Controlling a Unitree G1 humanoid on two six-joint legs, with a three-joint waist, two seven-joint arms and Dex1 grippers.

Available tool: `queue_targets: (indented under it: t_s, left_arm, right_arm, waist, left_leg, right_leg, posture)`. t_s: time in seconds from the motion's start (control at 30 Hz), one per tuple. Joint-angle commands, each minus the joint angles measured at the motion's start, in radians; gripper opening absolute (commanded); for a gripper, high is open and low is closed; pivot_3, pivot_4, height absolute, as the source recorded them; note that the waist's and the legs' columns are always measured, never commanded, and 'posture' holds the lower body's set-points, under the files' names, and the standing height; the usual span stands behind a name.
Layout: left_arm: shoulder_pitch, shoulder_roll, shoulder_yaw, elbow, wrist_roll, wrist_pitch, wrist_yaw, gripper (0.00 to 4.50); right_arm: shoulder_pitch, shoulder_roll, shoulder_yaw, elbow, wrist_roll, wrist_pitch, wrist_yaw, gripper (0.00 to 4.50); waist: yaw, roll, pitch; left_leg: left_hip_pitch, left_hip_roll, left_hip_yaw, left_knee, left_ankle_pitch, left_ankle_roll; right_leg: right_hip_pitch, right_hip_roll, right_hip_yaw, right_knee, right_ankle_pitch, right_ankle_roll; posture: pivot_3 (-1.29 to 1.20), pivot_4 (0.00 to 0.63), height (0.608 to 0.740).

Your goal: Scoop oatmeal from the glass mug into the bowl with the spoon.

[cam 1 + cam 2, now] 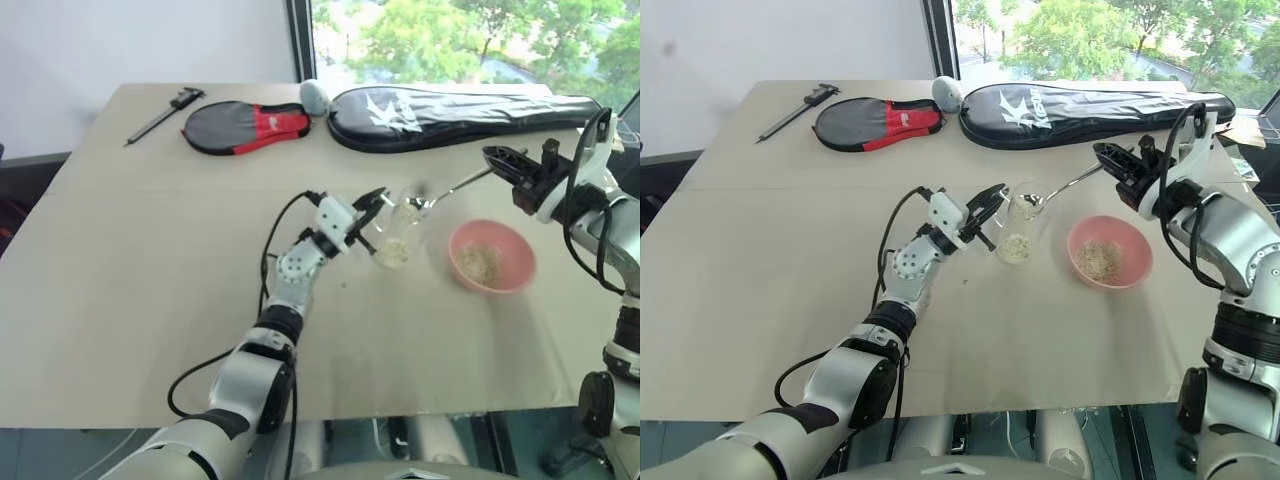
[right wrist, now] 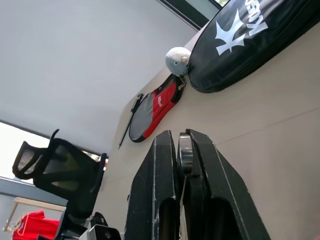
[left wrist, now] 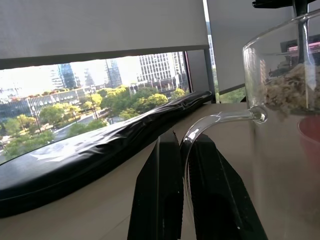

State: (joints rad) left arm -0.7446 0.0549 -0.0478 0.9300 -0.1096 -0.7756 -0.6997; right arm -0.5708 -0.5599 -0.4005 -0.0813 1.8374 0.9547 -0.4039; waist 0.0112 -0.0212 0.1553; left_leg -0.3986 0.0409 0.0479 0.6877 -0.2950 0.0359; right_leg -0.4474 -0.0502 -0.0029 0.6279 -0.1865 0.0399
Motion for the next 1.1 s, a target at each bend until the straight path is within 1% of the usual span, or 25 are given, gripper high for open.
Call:
queue_targets:
  t_s: [0.03, 0.23, 0.63, 0.87, 1.1]
  left_arm:
    - [-0.028, 0.001, 0.002, -0.031, -0.023, -0.03, -0.046, 0.08]
    - [-0.033, 0.015, 0.001, -0.027, -0.024, -0.041, -0.089, 0.08]
    - [-0.066, 0.04, -0.005, 0.028, 0.034, -0.09, -0.055, 0.08]
    - [-0.077, 0.054, -0.004, 0.042, 0.041, -0.104, -0.07, 0.08]
    - [-0.086, 0.057, 0.006, 0.053, 0.031, -0.108, -0.084, 0.08]
  right_arm:
    - [-0.004, -0.035, -0.007, -0.029, 0.023, -0.012, 0.06, 0.0]
    - [-0.016, -0.064, 0.005, 0.0, 0.031, -0.01, 0.102, 0.0]
    - [-0.016, -0.124, 0.012, 0.028, 0.049, 0.0, 0.156, 0.0]
    - [-0.015, -0.161, 0.018, 0.033, 0.017, 0.026, 0.225, 0.0]
    - [0.018, -0.178, 0.03, 0.018, -0.022, 0.049, 0.284, 0.0]
  waist:
    - [0.0, 0.0, 0.0]
    - [0.0, 0.0, 0.0]
    - [0.001, 0.0, 0.0]
    - [0.001, 0.0, 0.0]
    - [0.002, 0.0, 0.0]
  left_leg:
    - [0.0, 0.0, 0.0, 0.0, 0.0, 0.0]
    - [0.0, 0.0, 0.0, 0.0, 0.0, 0.0]
    - [0.0, 0.0, 0.0, 0.0, 0.0, 0.0]
    - [0.0, 0.0, 0.0, 0.0, 0.0, 0.0]
    - [0.0, 0.0, 0.0, 0.0, 0.0, 0.0]
  right_leg:
    - [0.0, 0.0, 0.0, 0.0, 0.0, 0.0]
    - [0.0, 0.0, 0.0, 0.0, 0.0, 0.0]
    - [0.0, 0.0, 0.0, 0.0, 0.0, 0.0]
    - [0.0, 0.0, 0.0, 0.0, 0.0, 0.0]
    - [0.0, 0.0, 0.0, 0.0, 0.0, 0.001]
  posture:
    - [0.0, 0.15, 0.74]
    - [0.0, 0.15, 0.74]
    - [0.0, 0.15, 0.74]
    - [0.0, 0.15, 0.74]
    - [0.0, 0.15, 0.74]
